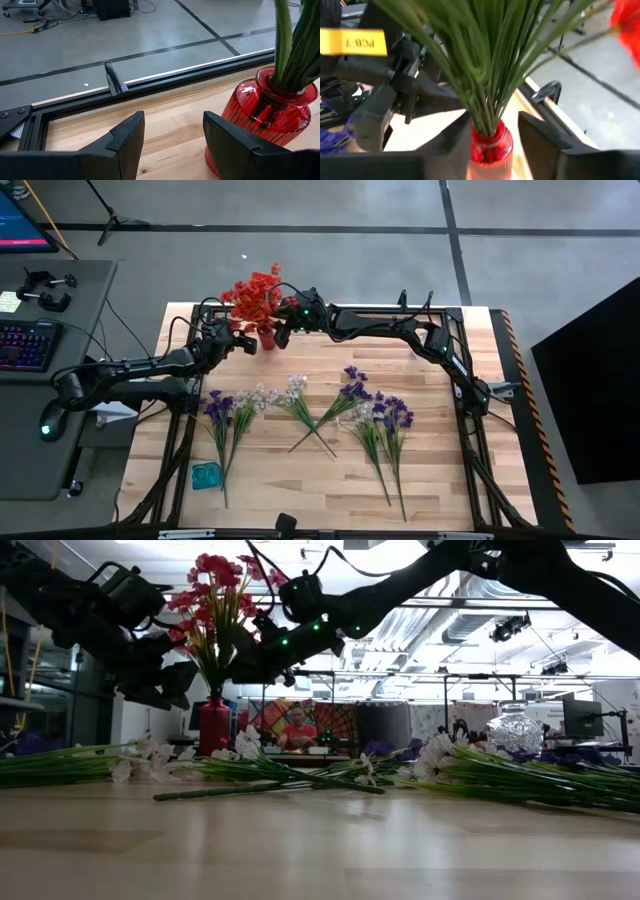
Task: Sort flowers into vase by color
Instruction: Put the red flowers into the red vase
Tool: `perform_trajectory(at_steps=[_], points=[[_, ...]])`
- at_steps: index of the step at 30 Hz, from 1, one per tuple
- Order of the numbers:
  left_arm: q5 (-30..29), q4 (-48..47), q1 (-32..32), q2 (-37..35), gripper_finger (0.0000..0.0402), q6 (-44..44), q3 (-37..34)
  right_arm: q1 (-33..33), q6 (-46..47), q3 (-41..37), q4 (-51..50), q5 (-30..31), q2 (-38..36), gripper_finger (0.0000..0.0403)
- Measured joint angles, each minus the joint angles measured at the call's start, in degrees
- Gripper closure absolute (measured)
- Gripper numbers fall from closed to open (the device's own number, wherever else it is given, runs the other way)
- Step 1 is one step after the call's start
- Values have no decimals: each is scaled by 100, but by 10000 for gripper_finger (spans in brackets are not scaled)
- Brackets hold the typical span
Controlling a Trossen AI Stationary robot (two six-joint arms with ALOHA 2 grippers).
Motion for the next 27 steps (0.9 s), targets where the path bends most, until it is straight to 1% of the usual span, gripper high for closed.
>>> perform_trajectory(at_steps=[4, 6, 8, 12, 17, 20, 22, 24, 27], points=[[-2, 0, 0, 0, 211, -2, 0, -5, -38, 9, 87, -125, 0, 337], [0, 0, 0, 0, 211, -2, 0, -3, -33, 9, 183, -246, 0, 362], [-1, -2, 0, 0, 211, -2, 0, 0, -40, 9, 292, -315, -1, 379], [0, -2, 0, 0, 211, -4, 0, 0, 41, 9, 340, -319, -2, 383], [0, -4, 0, 0, 211, -5, 0, -13, 108, 9, 345, -319, -2, 362], [0, -4, 0, 0, 211, -7, 0, -20, 102, 9, 370, -319, -2, 359], [0, -4, 0, 0, 211, -7, 0, -20, 92, 9, 368, -319, -2, 370], [0, -4, 0, 0, 211, -7, 0, -22, 98, 9, 359, -319, -2, 392], [0, -4, 0, 0, 211, -9, 0, -22, 106, 9, 356, -317, -2, 396]])
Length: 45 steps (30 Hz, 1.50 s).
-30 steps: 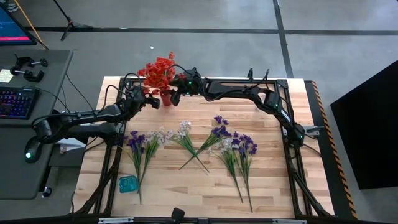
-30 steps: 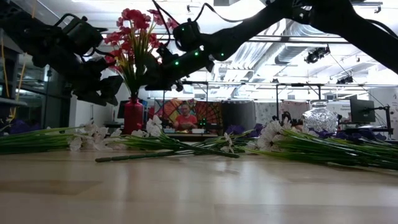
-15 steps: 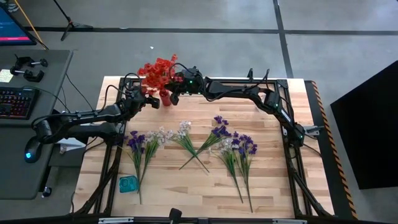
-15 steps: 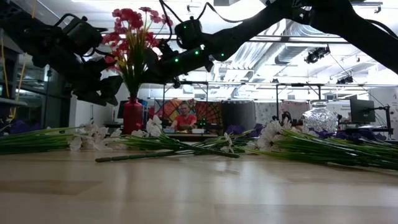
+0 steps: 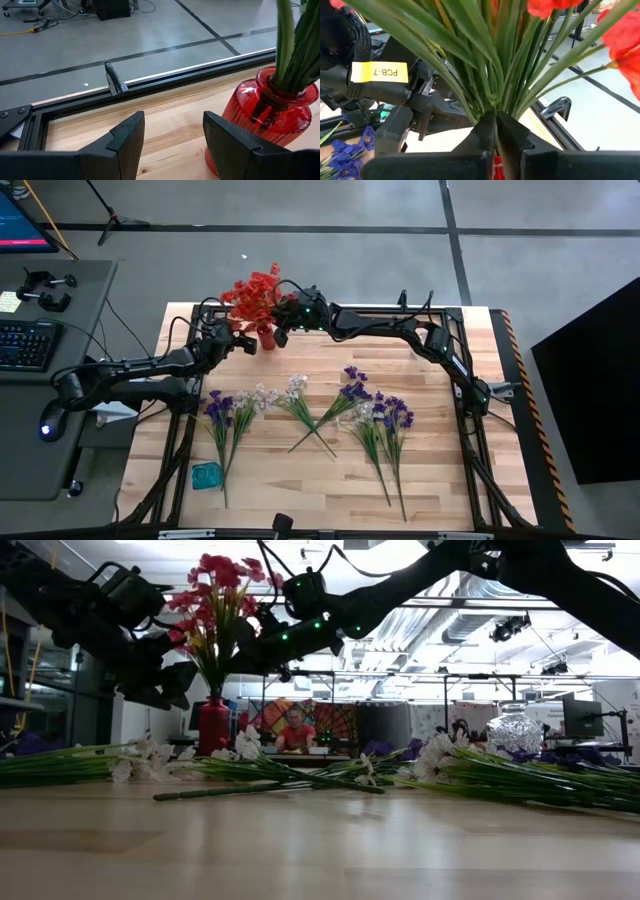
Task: Sort flowers into vase by color
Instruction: Put the red flowers into the red vase, then put the right violet flowers into the transparent vase
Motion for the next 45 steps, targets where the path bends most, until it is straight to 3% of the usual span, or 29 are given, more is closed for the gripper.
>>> perform_trajectory(at_steps=[30, 35, 39, 45], points=[[2, 0, 1, 0, 211, -52, 0, 0, 340, -2, -389, -139, 214, 403], [7, -44, 31, -99, 211, 338, 0, -95, 346, -2, -687, -148, 95, 401], [104, -367, 159, -382, 211, 398, 0, -251, 207, -2, -1250, -281, -115, 379], [170, -1130, 324, -999, 211, 402, 0, -491, -41, 0, -2123, -373, -591, 297]])
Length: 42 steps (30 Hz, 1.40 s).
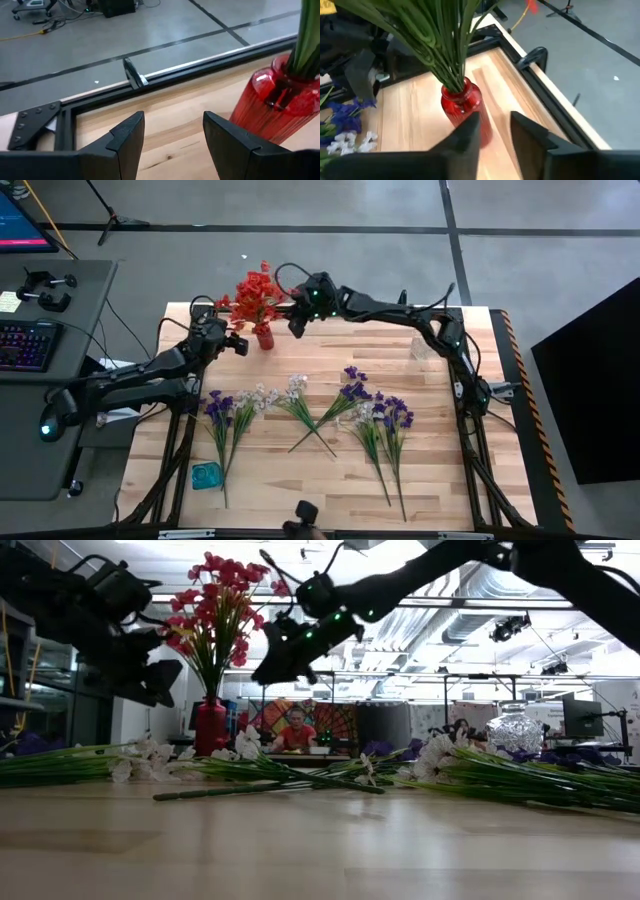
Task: Sort flowers into vase by color
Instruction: Put the right violet flowers into the transparent vase
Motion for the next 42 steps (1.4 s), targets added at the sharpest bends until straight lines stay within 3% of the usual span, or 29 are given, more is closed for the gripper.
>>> perform_trajectory(at_steps=[5, 11, 15, 20, 25, 31, 37, 42], points=[[51, -615, 13, -667, 211, -29, 29, -176, -475, -1, -1255, 16, -443, 225], [402, -1943, 12, -1207, 211, -442, 711, -331, -984, 0, -2994, 87, -871, 171], [1214, -2971, 11, -1207, 211, -688, 1227, -362, -1301, 0, -3932, 97, -1031, 163], [2675, -4685, -114, -1018, 211, -1842, 1740, -388, -1544, 0, -4742, 71, -1158, 162], [3693, -5158, -778, -1025, 211, -2946, 1775, -388, -1733, 0, -5189, -39, -1258, 162], [3586, -4864, -2173, -985, 211, -4259, 1775, -380, -1861, 0, -5749, -341, -1308, 162], [2924, -4420, -3757, -626, 211, -5485, 1775, -254, -1855, -2, -5926, -600, -1330, 162], [2396, -3996, -4847, -15, 211, -5894, 1775, -17, -1539, -2, -6151, -591, -1343, 162]])
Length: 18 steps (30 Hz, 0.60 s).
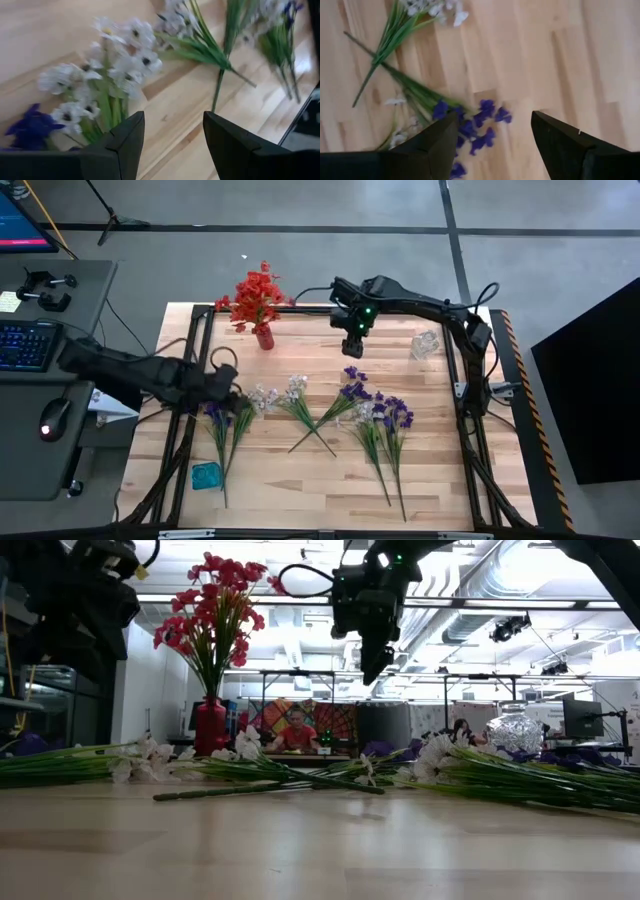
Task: Sort flowers into vase by color
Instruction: Put the right violet flowers into the transparent vase
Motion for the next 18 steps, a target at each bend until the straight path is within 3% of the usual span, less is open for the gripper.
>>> perform_trajectory(at_steps=[6, 12, 18], points=[[-534, 473, -612, 387, 211, 510, 0, 521, 658, -2, -271, 604, -9, 162], [-658, 770, -944, 181, 211, 1557, 0, 1291, 1870, -2, -411, 839, -17, 162], [-1199, 812, -1261, -92, 211, 1947, 0, 2252, 2658, -2, -1125, 1583, -23, 162]])
